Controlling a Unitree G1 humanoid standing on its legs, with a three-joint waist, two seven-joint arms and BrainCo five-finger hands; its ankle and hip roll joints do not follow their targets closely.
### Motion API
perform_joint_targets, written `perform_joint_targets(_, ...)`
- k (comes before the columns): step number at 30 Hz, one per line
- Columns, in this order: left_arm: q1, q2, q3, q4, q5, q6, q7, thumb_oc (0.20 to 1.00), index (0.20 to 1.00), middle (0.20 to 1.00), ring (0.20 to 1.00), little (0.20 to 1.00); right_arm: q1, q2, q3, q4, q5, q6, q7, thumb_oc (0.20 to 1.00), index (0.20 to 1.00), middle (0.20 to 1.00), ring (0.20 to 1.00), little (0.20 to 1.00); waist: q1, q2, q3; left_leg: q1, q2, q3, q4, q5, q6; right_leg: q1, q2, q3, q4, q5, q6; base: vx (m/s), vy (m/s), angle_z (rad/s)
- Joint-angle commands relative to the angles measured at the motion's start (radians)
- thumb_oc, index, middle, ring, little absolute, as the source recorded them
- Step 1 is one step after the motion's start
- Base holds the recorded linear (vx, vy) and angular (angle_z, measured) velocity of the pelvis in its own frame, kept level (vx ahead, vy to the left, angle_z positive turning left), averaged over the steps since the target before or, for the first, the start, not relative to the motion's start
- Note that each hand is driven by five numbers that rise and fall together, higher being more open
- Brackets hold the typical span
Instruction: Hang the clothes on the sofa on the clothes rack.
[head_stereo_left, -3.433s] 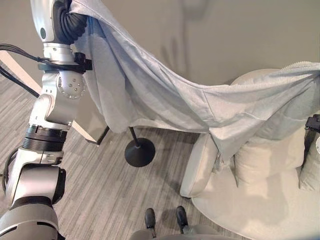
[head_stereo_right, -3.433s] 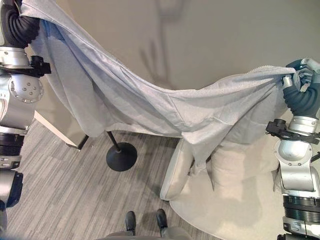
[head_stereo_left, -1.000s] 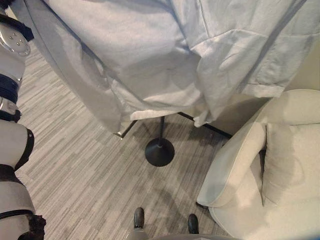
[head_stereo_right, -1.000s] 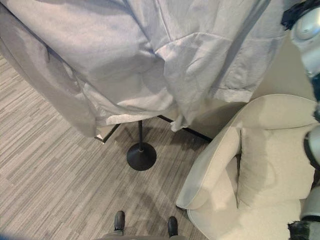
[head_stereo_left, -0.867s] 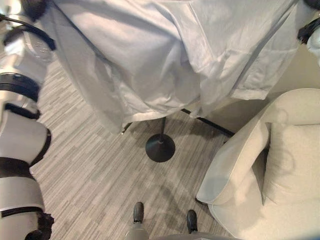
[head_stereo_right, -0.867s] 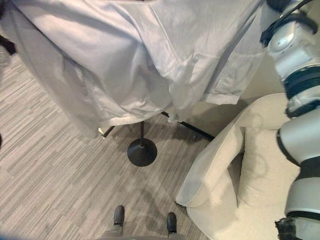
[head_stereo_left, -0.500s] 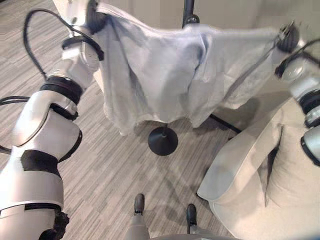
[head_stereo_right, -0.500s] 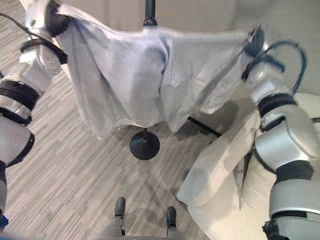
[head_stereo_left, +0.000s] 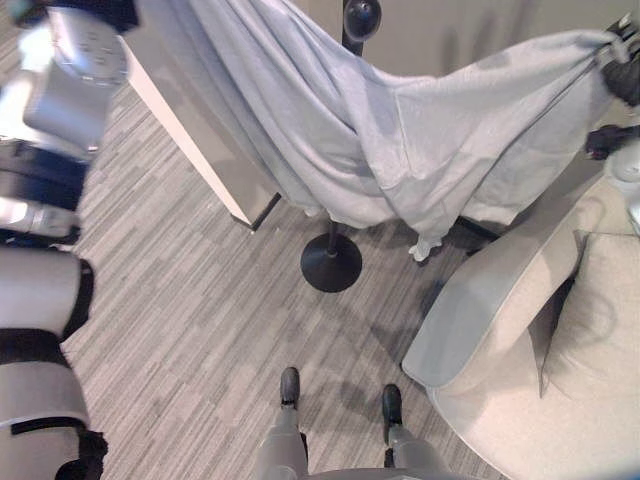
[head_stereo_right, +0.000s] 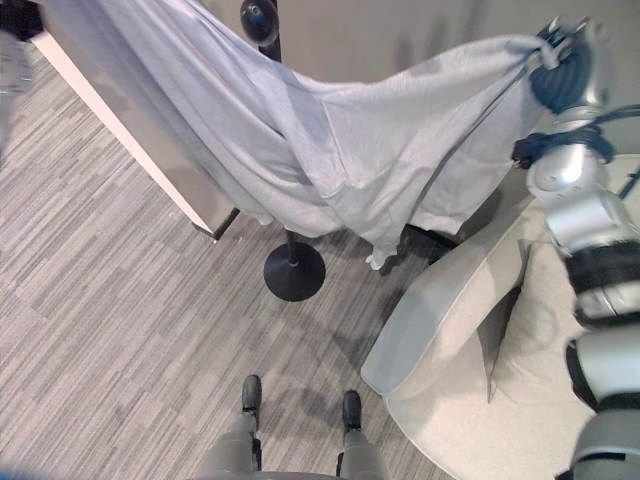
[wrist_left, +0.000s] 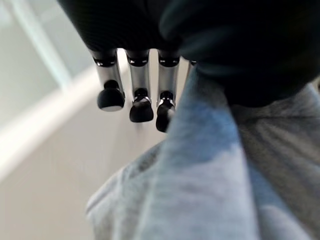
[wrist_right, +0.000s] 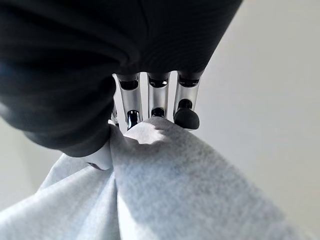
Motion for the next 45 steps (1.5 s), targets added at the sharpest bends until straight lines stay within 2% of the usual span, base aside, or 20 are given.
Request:
perform_joint_targets(1, 0.021, 0.003, 0.086, -0.029, 0.027, -0.051, 0.055, 0.2, 0.2, 0.2, 0.2, 0.2, 0.079, -0.04, -0.138, 0.013, -0.08, -0.062, -0.065, 0.2, 0.2, 0.2, 0.2, 0.2, -0.003, 0.022, -0.028, 0.068, -0.077, 0.024, 0.001, -0.125, 0.01, -0.003, 0.04, 0.056, 0.001, 0.005, 0.062, 0.08, 0.004, 0.1)
perform_joint_targets(3, 0.147, 0.018, 0.186, -0.122, 0.041, -0.062, 0.04, 0.2, 0.2, 0.2, 0.2, 0.2, 0.233, -0.005, -0.278, -0.092, -0.103, -0.082, -0.057, 0.2, 0.2, 0.2, 0.2, 0.2, -0.004, 0.021, -0.045, 0.09, -0.075, 0.027, 0.001, -0.135, 0.011, 0.018, 0.038, 0.052, 0.001, -0.005, 0.062, 0.07, 0.007, 0.09)
perform_joint_targets(5, 0.208, 0.02, 0.236, -0.171, 0.045, -0.071, 0.031, 0.2, 0.2, 0.2, 0.2, 0.2, 0.302, 0.02, -0.336, -0.149, -0.103, -0.095, -0.041, 0.2, 0.2, 0.2, 0.2, 0.2, -0.004, 0.021, -0.051, 0.099, -0.075, 0.03, 0.001, -0.139, 0.011, 0.027, 0.038, 0.052, 0.001, -0.008, 0.061, 0.02, 0.004, 0.01)
perform_joint_targets(6, 0.307, 0.007, 0.315, -0.238, 0.033, -0.093, 0.014, 0.2, 0.2, 0.2, 0.2, 0.2, 0.383, 0.065, -0.408, -0.203, -0.098, -0.117, -0.025, 0.2, 0.2, 0.2, 0.2, 0.2, -0.004, 0.018, -0.06, 0.11, -0.074, 0.035, 0.001, -0.134, 0.012, 0.035, 0.037, 0.052, 0.001, -0.004, 0.059, 0.05, -0.009, -0.05)
perform_joint_targets(12, 0.657, -0.082, 0.591, -0.477, -0.045, -0.169, -0.02, 0.2, 0.2, 0.2, 0.2, 0.2, 0.548, 0.183, -0.573, -0.401, -0.107, -0.162, 0.004, 0.2, 0.2, 0.2, 0.2, 0.2, -0.006, 0.021, -0.094, 0.161, -0.071, 0.046, 0.001, -0.166, 0.015, 0.079, 0.034, 0.054, 0.001, -0.03, 0.058, 0.05, 0.002, -0.06)
perform_joint_targets(16, 0.737, -0.113, 0.666, -0.567, -0.086, -0.209, -0.01, 0.2, 0.2, 0.2, 0.2, 0.2, 0.533, 0.197, -0.597, -0.474, -0.128, -0.174, -0.021, 0.2, 0.2, 0.2, 0.2, 0.2, -0.008, 0.021, -0.11, 0.186, -0.067, 0.058, 0.001, -0.175, 0.017, 0.097, 0.033, 0.054, 0.001, -0.031, 0.056, 0.04, 0.006, 0.01)
perform_joint_targets(20, 0.704, -0.115, 0.646, -0.609, -0.095, -0.221, 0.003, 0.2, 0.2, 0.2, 0.2, 0.2, 0.473, 0.163, -0.583, -0.519, -0.162, -0.171, -0.047, 0.2, 0.2, 0.2, 0.2, 0.2, -0.012, 0.019, -0.132, 0.207, -0.066, 0.066, 0.001, -0.182, 0.017, 0.115, 0.036, 0.056, 0.001, -0.036, 0.053, 0.05, 0.01, -0.08)
perform_joint_targets(22, 0.658, -0.101, 0.609, -0.617, -0.096, -0.221, 0.006, 0.2, 0.2, 0.2, 0.2, 0.2, 0.42, 0.114, -0.562, -0.527, -0.175, -0.165, -0.064, 0.2, 0.2, 0.2, 0.2, 0.2, -0.012, 0.018, -0.14, 0.216, -0.065, 0.068, 0.001, -0.185, 0.016, 0.123, 0.036, 0.056, 0.001, -0.037, 0.053, 0.04, 0.004, -0.13)
perform_joint_targets(24, 0.538, -0.078, 0.517, -0.627, -0.106, -0.229, 0.01, 0.2, 0.2, 0.2, 0.2, 0.2, 0.308, 0.028, -0.507, -0.528, -0.194, -0.152, -0.087, 0.2, 0.2, 0.2, 0.2, 0.2, -0.014, 0.018, -0.152, 0.228, -0.064, 0.071, 0.001, -0.191, 0.016, 0.133, 0.036, 0.058, 0.001, -0.041, 0.053, 0.05, 0.004, -0.06)
perform_joint_targets(25, 0.516, -0.075, 0.504, -0.615, -0.105, -0.229, 0.013, 0.2, 0.2, 0.2, 0.2, 0.2, 0.293, 0.023, -0.5, -0.517, -0.195, -0.15, -0.092, 0.2, 0.2, 0.2, 0.2, 0.2, -0.012, 0.017, -0.146, 0.228, -0.064, 0.071, 0.001, -0.191, 0.016, 0.133, 0.037, 0.058, 0.001, -0.041, 0.053, 0.05, -0.002, -0.03)
perform_joint_targets(28, 0.224, 0.01, 0.281, -0.525, -0.048, -0.181, 0.05, 0.2, 0.2, 0.2, 0.2, 0.2, 0.064, -0.15, -0.35, -0.431, -0.218, -0.103, -0.141, 0.2, 0.2, 0.2, 0.2, 0.2, -0.01, 0.016, -0.165, 0.239, -0.063, 0.073, 0.001, -0.198, 0.017, 0.143, 0.036, 0.059, 0.001, -0.043, 0.057, 0.07, -0.001, -0.11)
perform_joint_targets(29, 0.023, 0.037, 0.115, -0.382, -0.043, -0.151, 0.057, 0.2, 0.2, 0.2, 0.2, 0.2, -0.104, -0.226, -0.213, -0.304, -0.189, -0.075, -0.166, 0.2, 0.2, 0.2, 0.2, 0.2, -0.005, 0.014, -0.17, 0.239, -0.063, 0.075, 0.001, -0.196, 0.015, 0.14, 0.036, 0.061, 0.001, -0.04, 0.061, 0.06, -0.003, -0.05)
perform_joint_targets(30, -0.187, 0.039, -0.07, -0.189, -0.1, -0.14, 0.056, 0.2, 0.2, 0.2, 0.2, 0.2, -0.332, -0.282, -0.01, -0.138, -0.139, -0.049, -0.183, 0.2, 0.2, 0.2, 0.2, 0.2, 0.002, 0.001, -0.171, 0.232, -0.062, 0.077, 0.001, -0.189, 0.014, 0.133, 0.035, 0.066, 0.001, -0.036, 0.063, 0.0, 0.0, 0.0)
perform_joint_targets(31, -0.398, 0.027, -0.278, 0.064, -0.166, -0.113, 0.024, 0.2, 0.2, 0.2, 0.2, 0.2, -0.614, -0.287, 0.268, 0.08, -0.06, -0.028, -0.166, 0.2, 0.2, 0.2, 0.2, 0.2, 0.004, -0.013, -0.168, 0.223, -0.061, 0.081, 0.001, -0.168, 0.012, 0.124, 0.035, 0.069, 0.001, -0.021, 0.064, 0.0, 0.0, 0.0)
perform_joint_targets(32, -0.42, 0.029, -0.293, 0.081, -0.172, -0.118, 0.024, 0.2, 0.2, 0.2, 0.2, 0.2, -0.66, -0.282, 0.306, 0.101, -0.055, -0.032, -0.167, 0.2, 0.2, 0.2, 0.2, 0.2, 0.0, -0.009, -0.167, 0.225, -0.062, 0.08, 0.001, -0.18, 0.011, 0.126, 0.034, 0.071, 0.001, -0.03, 0.065, 0.0, 0.0, 0.0)
perform_joint_targets(33, -0.469, 0.03, -0.357, 0.172, -0.177, -0.098, 0.009, 0.2, 0.2, 0.2, 0.2, 0.2, -0.744, -0.267, 0.408, 0.183, -0.031, -0.024, -0.155, 0.2, 0.2, 0.2, 0.2, 0.2, -0.001, -0.006, -0.169, 0.222, -0.062, 0.079, 0.001, -0.178, 0.01, 0.125, 0.035, 0.072, 0.001, -0.029, 0.067, 0.03, 0.01, 0.03)
perform_joint_targets(35, -0.639, -0.001, -0.55, 0.44, -0.228, -0.095, -0.072, 0.2, 0.2, 0.2, 0.2, 0.2, -1.034, -0.176, 0.713, 0.464, 0.064, -0.035, -0.1, 0.2, 0.2, 0.2, 0.2, 0.2, -0.007, 0.001, -0.156, 0.2, -0.061, 0.081, 0.001, -0.162, 0.003, 0.104, 0.037, 0.08, 0.001, -0.013, 0.067, -0.02, -0.001, -0.03)
perform_joint_targets(37, -0.677, -0.041, -0.592, 0.572, -0.295, -0.096, -0.129, 0.2, 0.2, 0.2, 0.2, 0.2, -1.159, -0.089, 0.844, 0.648, 0.13, -0.023, -0.048, 0.2, 0.2, 0.2, 0.2, 0.2, -0.007, 0.007, -0.143, 0.176, -0.06, 0.076, 0.001, -0.149, -0.002, 0.081, 0.041, 0.084, 0.001, -0.002, 0.065, -0.04, -0.002, -0.18)
perform_joint_targets(41, -0.715, -0.063, -0.631, 0.715, -0.357, -0.079, -0.188, 0.2, 0.2, 0.2, 0.2, 0.2, -1.212, 0.016, 0.911, 0.846, 0.209, 0.003, 0.018, 0.2, 0.2, 0.2, 0.2, 0.2, 0.004, 0.001, -0.126, 0.129, -0.055, 0.06, 0.001, -0.127, -0.01, 0.044, 0.048, 0.081, 0.001, 0.01, 0.06, -0.02, -0.007, -0.05)
perform_joint_targets(45, -0.697, -0.054, -0.635, 0.771, -0.345, -0.067, -0.209, 0.2, 0.2, 0.2, 0.2, 0.2, -1.2, 0.039, 0.927, 0.908, 0.221, 0.021, 0.056, 0.2, 0.2, 0.2, 0.2, 0.2, 0.01, -0.009, -0.103, 0.078, -0.054, 0.037, 0.001, -0.108, -0.014, 0.003, 0.056, 0.083, 0.001, 0.02, 0.057, -0.05, -0.02, 0.09)
